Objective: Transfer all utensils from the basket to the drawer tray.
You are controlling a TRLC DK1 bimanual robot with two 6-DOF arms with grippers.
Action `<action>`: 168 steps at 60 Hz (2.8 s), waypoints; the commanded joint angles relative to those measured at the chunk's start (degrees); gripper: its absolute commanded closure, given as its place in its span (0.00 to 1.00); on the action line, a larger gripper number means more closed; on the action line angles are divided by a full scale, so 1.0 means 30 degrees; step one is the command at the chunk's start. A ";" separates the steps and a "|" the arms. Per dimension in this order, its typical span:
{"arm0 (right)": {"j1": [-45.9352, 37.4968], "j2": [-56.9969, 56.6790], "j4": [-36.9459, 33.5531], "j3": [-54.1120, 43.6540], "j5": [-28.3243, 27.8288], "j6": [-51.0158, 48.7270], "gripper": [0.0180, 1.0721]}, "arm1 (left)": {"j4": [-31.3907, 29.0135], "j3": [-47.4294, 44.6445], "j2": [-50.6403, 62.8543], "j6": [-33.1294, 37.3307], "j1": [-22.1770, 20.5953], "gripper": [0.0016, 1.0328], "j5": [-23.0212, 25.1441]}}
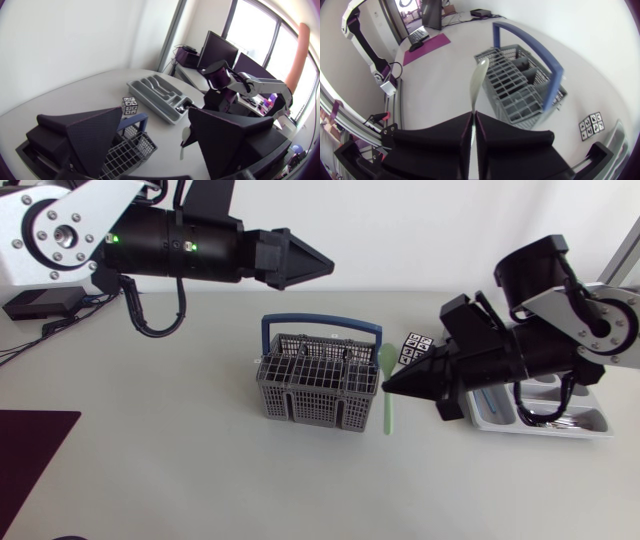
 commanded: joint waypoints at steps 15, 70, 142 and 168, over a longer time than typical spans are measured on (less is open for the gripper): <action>-0.8198 0.0051 -0.1473 -0.0607 0.1972 -0.6839 0.95 | -0.1263 -0.0823 -0.0022 0.2000 0.1197 0.04 -0.3464; -1.7924 0.7932 1.1271 -0.2921 0.7714 -1.7327 0.80 | -0.1233 -0.4163 0.0418 0.4695 0.3424 0.04 -0.6394; 0.2583 0.4592 0.6085 0.0770 0.7568 0.1159 0.89 | -0.0442 -0.6097 0.2234 0.5984 0.5533 0.04 -0.6365; 0.2408 0.3127 0.6202 0.0155 0.7773 0.1687 0.89 | -0.0325 -0.5394 0.4109 0.6306 0.5445 0.05 -0.5808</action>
